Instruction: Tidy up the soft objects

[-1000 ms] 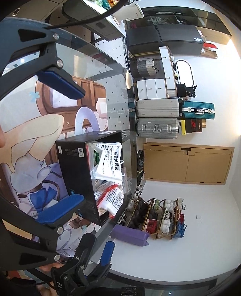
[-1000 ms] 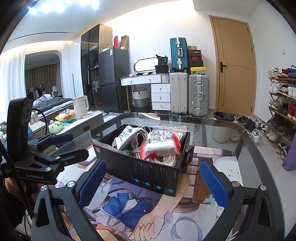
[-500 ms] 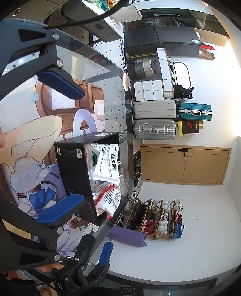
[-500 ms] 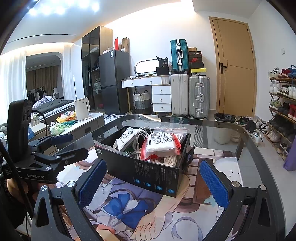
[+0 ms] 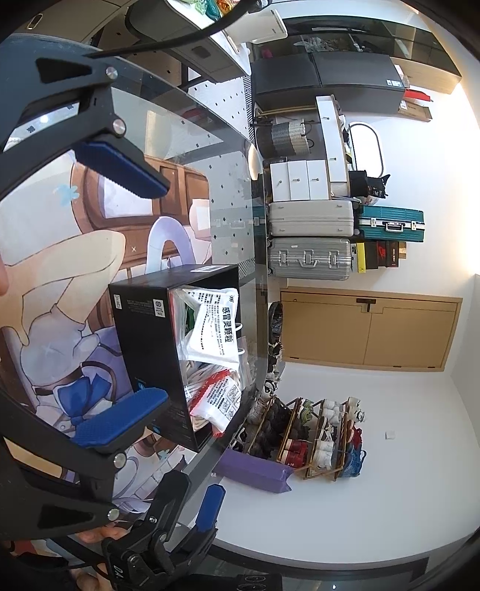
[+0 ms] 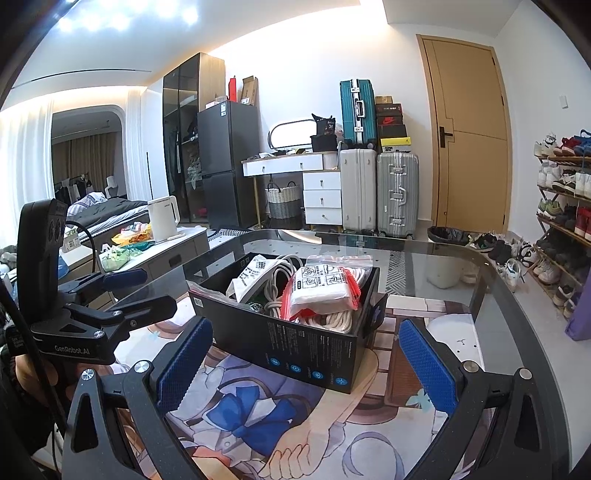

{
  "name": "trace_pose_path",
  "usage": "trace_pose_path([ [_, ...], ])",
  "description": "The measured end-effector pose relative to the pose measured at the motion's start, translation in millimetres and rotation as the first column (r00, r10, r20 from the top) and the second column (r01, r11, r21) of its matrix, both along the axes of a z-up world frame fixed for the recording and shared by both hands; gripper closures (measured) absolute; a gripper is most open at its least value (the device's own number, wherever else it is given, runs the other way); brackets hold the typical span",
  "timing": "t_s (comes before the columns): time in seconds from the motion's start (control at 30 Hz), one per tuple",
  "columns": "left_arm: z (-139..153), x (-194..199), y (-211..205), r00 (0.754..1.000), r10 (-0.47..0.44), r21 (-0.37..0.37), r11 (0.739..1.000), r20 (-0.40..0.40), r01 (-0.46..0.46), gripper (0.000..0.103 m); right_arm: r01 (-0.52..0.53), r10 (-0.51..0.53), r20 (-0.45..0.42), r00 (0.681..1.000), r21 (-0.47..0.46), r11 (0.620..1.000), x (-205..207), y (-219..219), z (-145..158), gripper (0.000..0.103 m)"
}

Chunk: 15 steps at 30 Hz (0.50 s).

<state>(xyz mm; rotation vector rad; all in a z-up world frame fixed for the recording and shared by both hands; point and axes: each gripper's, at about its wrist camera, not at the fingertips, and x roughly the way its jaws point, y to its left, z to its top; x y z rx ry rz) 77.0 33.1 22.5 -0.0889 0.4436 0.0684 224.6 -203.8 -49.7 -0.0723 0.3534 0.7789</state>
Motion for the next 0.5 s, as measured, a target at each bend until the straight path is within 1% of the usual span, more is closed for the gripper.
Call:
trace_pose_path([
  [0.5, -0.6, -0.9, 1.5, 1.000, 0.004, 0.002, 1.000, 0.006, -0.004, 0.000, 0.001, -0.001, 0.001, 1.000, -0.002, 1.000, -3.0, 0.9, 0.9, 0.000],
])
